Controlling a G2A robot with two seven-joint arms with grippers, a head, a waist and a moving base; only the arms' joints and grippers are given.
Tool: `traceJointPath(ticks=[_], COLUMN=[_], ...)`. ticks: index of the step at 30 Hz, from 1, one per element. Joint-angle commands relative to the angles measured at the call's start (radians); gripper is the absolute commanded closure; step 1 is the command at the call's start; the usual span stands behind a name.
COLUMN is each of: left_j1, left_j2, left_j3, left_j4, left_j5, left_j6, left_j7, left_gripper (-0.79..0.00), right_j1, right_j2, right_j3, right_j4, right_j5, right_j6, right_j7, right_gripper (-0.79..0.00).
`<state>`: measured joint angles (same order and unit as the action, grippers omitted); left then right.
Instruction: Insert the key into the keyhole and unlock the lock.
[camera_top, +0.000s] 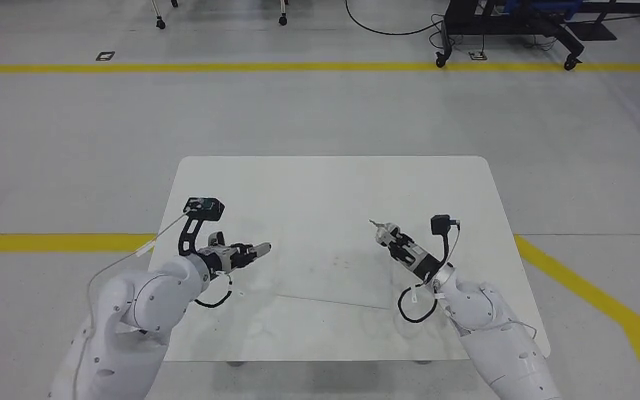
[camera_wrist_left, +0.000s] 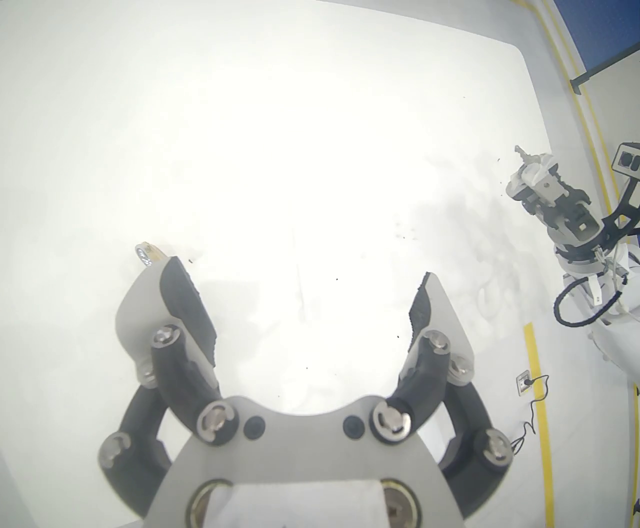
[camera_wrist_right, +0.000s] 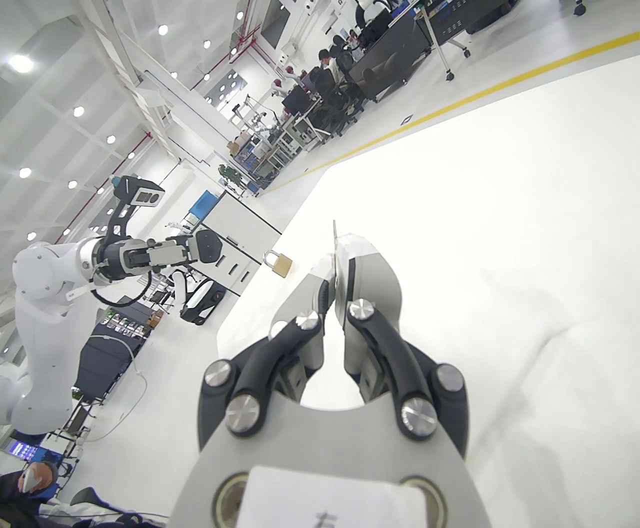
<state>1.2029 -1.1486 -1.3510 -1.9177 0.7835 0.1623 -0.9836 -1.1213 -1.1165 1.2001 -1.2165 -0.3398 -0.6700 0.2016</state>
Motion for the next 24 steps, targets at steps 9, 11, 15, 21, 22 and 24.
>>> traceJointPath(ticks=[9, 11, 15, 21, 22, 24], left_j1=[-0.037, -0.070, -0.122, -0.230, -0.242, -0.258], left_j2=[-0.001, -0.004, -0.011, -0.024, -0.027, -0.030], left_j3=[0.045, 0.051, 0.047, 0.078, 0.088, 0.101], left_j4=[0.103, 0.141, 0.221, 0.404, 0.419, 0.439], left_j5=[0.223, 0.210, 0.156, 0.108, 0.106, 0.103], left_j6=[0.212, 0.237, 0.270, 0.280, 0.287, 0.293], left_j7=[-0.113, -0.158, -0.177, -0.193, -0.195, -0.193], left_gripper=[-0.785, -0.785, -0.453, -0.456, -0.443, -0.446], right_j1=[0.000, 0.000, 0.000, 0.000, 0.000, 0.000], right_j2=[0.000, 0.000, 0.000, 0.000, 0.000, 0.000], right_j3=[0.000, 0.000, 0.000, 0.000, 0.000, 0.000], right_j4=[0.000, 0.000, 0.000, 0.000, 0.000, 0.000], right_j5=[0.000, 0.000, 0.000, 0.000, 0.000, 0.000], right_j6=[0.000, 0.000, 0.000, 0.000, 0.000, 0.000], right_j7=[0.000, 0.000, 0.000, 0.000, 0.000, 0.000], right_gripper=[0.000, 0.000, 0.000, 0.000, 0.000, 0.000])
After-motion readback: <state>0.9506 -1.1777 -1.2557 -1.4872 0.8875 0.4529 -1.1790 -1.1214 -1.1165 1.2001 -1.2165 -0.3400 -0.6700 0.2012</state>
